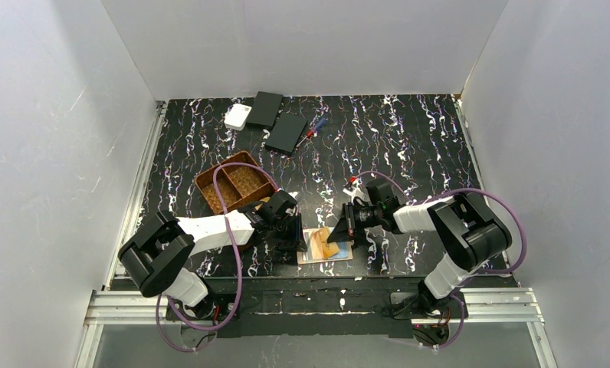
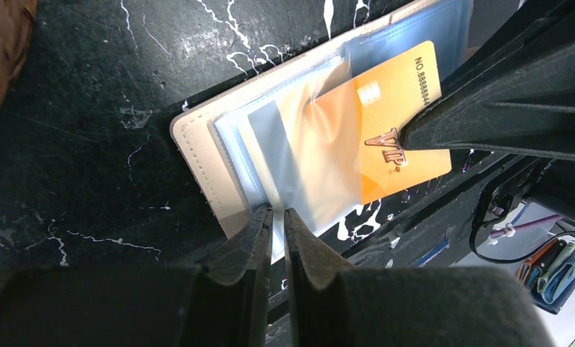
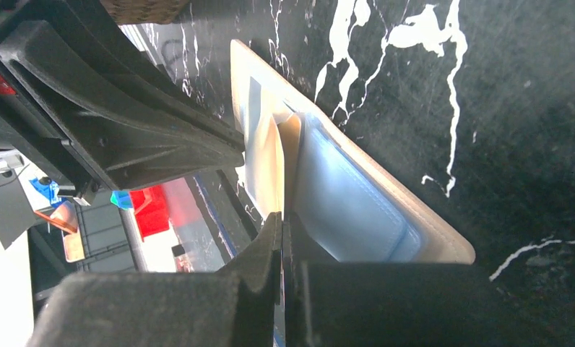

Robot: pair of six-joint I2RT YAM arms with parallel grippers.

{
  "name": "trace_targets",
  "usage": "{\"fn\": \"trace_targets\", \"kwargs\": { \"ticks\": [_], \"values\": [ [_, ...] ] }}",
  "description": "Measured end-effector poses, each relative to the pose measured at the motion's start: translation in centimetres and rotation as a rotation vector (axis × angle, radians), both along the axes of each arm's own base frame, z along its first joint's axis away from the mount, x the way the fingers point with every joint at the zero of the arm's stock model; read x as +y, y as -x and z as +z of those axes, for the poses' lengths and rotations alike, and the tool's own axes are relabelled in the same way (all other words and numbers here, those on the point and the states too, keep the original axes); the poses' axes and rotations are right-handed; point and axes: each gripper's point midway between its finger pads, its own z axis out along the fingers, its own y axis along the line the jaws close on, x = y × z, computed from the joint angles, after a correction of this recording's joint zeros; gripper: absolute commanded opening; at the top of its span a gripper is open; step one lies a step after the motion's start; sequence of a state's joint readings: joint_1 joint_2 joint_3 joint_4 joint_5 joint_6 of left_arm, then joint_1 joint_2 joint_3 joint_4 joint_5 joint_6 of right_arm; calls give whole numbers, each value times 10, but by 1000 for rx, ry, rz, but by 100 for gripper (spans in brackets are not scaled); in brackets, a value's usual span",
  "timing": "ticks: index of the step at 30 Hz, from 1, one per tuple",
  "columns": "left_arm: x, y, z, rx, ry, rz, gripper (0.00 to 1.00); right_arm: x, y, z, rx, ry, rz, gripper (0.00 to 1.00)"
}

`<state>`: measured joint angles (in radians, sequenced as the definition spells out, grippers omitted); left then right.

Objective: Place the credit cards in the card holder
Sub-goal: Insert the credit card into the card holder.

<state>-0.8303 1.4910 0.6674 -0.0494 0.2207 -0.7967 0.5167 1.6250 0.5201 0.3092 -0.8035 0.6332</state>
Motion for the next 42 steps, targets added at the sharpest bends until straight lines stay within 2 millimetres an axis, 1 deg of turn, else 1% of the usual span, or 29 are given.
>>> {"fn": "trace_targets", "kwargs": {
  "ticks": [19,31,34,39,41,42],
  "values": [
    [2,2,-2,18,2,18,10,6,-15,-4,14,-45,-67,1],
    [2,2,-2,20,2,21,10,4,-12,-6,44,-63,-169,1],
    [2,2,-2,21,2,21,10,6,-9,-4,27,-59,-187,1],
    [2,3,-2,22,1,21,10,10,-8,4,-30,-40,-206,8],
    [2,3,-2,23,1,21,10,9,-8,3,-46,-19,-213,15],
    [2,3,-2,23,1,21,10,8,-8,3,-53,-8,-217,17]
  ]
}}
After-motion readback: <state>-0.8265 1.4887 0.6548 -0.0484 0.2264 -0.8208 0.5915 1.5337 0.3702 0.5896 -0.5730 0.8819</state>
